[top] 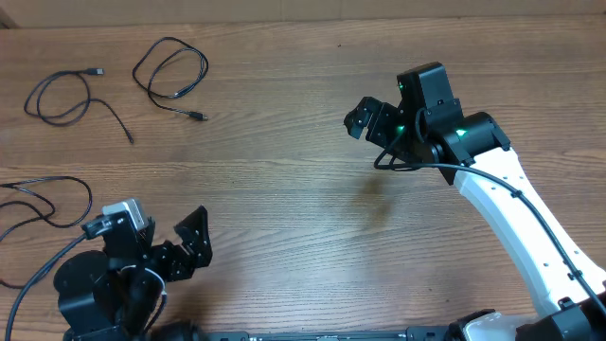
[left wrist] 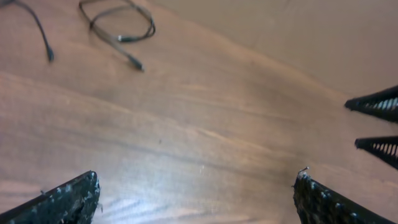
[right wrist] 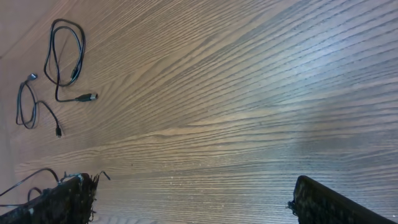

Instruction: Untangle cables

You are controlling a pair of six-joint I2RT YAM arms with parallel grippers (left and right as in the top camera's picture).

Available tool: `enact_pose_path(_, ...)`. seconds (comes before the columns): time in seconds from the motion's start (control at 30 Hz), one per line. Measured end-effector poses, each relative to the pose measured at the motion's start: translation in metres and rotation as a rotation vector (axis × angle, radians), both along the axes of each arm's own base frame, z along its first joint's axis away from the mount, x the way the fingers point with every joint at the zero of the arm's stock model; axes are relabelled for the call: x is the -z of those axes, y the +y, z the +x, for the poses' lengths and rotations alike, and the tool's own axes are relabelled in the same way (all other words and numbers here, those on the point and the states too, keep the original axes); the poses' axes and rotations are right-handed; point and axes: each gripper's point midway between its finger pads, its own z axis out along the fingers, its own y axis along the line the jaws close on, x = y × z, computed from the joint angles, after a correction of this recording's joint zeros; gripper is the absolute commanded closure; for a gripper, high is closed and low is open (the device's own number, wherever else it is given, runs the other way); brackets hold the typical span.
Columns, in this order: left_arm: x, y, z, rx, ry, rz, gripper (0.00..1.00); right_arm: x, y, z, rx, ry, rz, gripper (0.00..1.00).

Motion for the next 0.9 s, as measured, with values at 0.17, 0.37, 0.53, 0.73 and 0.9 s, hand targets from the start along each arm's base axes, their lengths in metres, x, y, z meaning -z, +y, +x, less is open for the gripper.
enact_pose_path(0.17,0.011,-0.001,-0.006,0.000,0.052,-0.012,0.00,0.000,0.000,0.000,0.000,0.000,0.000,0.00)
enact_pose_path(0.37,0.017,-0.003,-0.011,0.000,0.083,-0.020,0.00,0.000,0.000,0.000,0.000,0.000,0.000,0.00)
enact_pose_path(0.53,0.019,-0.003,-0.012,0.002,0.092,-0.022,0.00,0.000,0.000,0.000,0.000,0.000,0.000,0.00)
enact_pose_path(0.73,0.019,-0.020,-0.015,0.098,0.092,-0.018,0.00,0.000,0.000,0.000,0.000,0.000,0.000,0.00)
enact_pose_path(0.9,0.012,-0.038,-0.026,0.197,0.044,0.001,0.00,0.000,0.000,0.000,0.000,0.000,0.000,0.00)
